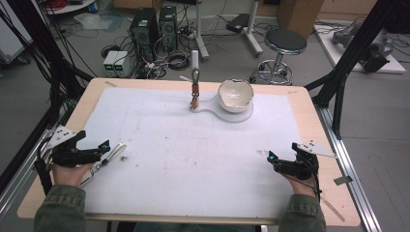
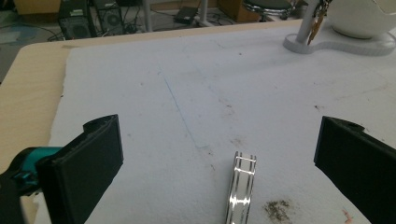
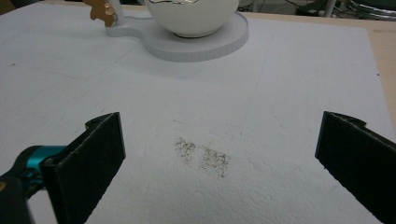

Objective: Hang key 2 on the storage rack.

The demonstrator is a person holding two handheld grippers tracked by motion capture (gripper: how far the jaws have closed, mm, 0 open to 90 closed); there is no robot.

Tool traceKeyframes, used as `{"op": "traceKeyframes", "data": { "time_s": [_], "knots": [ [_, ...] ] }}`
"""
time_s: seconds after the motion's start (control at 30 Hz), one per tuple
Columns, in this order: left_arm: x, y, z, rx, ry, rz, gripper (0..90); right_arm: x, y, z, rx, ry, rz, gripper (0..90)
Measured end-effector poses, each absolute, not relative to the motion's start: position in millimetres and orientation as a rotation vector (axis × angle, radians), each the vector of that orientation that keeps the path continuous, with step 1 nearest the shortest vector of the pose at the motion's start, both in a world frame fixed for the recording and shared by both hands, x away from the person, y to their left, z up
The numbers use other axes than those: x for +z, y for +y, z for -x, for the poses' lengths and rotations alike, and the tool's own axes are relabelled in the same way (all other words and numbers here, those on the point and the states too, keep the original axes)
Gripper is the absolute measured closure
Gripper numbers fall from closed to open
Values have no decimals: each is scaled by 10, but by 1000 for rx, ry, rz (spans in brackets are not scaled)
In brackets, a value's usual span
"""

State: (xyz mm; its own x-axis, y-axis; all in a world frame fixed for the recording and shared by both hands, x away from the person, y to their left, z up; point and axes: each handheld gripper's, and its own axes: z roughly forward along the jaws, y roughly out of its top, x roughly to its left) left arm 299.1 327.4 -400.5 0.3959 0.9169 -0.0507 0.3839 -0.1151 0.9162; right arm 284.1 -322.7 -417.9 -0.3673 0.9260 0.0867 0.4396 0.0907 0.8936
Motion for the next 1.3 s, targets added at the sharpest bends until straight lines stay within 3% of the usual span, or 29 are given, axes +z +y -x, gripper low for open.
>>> {"op": "traceKeyframes", "data": {
  "time_s": [1.13, 1.3],
  "knots": [
    [-4207, 3097, -3522, 472, 1208, -2064, 24, -4146, -3222, -2822, 1248, 1860, -1323, 5],
    [-4209, 3043, -3532, 471, 1201, -2105, 61, -4138, -3226, -2814, 1256, 1859, -1333, 5]
  ]
}}
